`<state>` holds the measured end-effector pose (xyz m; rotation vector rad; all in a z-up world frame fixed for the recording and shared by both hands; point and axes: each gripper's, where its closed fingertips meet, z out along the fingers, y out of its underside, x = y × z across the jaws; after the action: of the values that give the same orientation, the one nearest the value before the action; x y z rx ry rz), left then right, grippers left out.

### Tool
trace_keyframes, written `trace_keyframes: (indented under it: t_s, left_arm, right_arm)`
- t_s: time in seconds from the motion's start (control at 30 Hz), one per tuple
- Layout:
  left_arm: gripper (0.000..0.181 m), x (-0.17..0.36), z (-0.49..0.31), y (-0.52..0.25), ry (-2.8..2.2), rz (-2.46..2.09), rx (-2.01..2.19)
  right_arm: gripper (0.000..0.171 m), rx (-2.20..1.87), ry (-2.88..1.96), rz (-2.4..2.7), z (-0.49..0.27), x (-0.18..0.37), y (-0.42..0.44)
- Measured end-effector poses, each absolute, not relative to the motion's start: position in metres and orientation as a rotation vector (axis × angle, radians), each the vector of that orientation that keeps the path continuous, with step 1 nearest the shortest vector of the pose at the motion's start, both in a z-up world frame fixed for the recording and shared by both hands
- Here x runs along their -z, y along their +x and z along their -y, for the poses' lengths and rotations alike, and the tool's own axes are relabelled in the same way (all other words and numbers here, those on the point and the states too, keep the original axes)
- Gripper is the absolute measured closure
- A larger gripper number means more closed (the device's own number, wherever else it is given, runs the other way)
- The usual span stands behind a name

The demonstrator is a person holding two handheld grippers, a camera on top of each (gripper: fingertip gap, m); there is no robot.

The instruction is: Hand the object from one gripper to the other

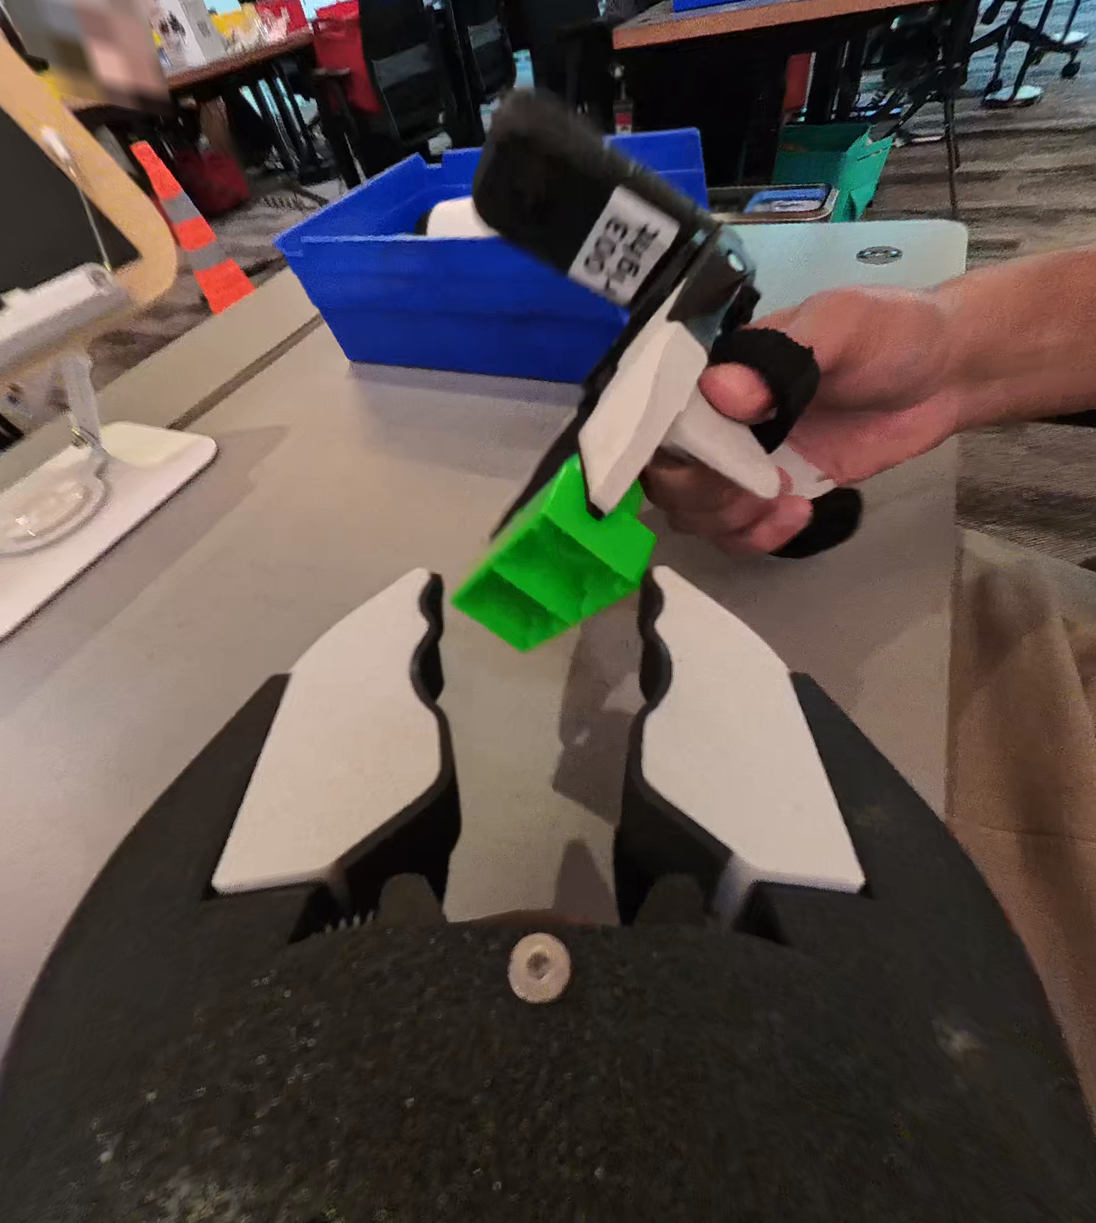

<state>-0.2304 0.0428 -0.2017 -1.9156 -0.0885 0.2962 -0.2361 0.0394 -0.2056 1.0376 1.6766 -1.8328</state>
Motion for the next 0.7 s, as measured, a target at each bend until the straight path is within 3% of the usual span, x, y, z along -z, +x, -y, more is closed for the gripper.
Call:
trace_keyframes:
  t_s: [0.07, 0.2, 0.27, 0.47, 0.57, 0.7]
  left_arm:
    - [0.118, 0.201, -0.045, -0.226, -1.917, 0.028, -0.349]
    - [0.125, 0.205, -0.05, -0.209, -1.938, -0.088, -0.364]
    - [0.142, 0.204, -0.05, -0.209, -1.938, -0.114, -0.409]
    - [0.143, 0.199, -0.047, -0.221, -1.922, 0.015, -0.336]
    - [0.144, 0.188, -0.037, -0.238, -1.833, 0.231, -0.153]
    - [0.144, 0.174, -0.023, -0.256, -1.627, 0.484, 0.189]
  right_arm:
    - [0.102, 1.73, 0.999, -1.516, -0.031, 0.204, -0.225]
    - [0.102, 1.647, 0.971, -1.388, -0.027, 0.202, -0.218]
    - [0.102, 1.588, 0.937, -1.391, -0.025, 0.204, -0.211]
    - [0.106, 1.747, 0.934, -1.406, -0.035, 0.198, -0.225]
    - [0.106, 1.906, 0.975, -1.617, -0.048, 0.201, -0.241]
    - [0.085, 2.16, 0.81, -2.319, -0.054, 0.206, -0.253]
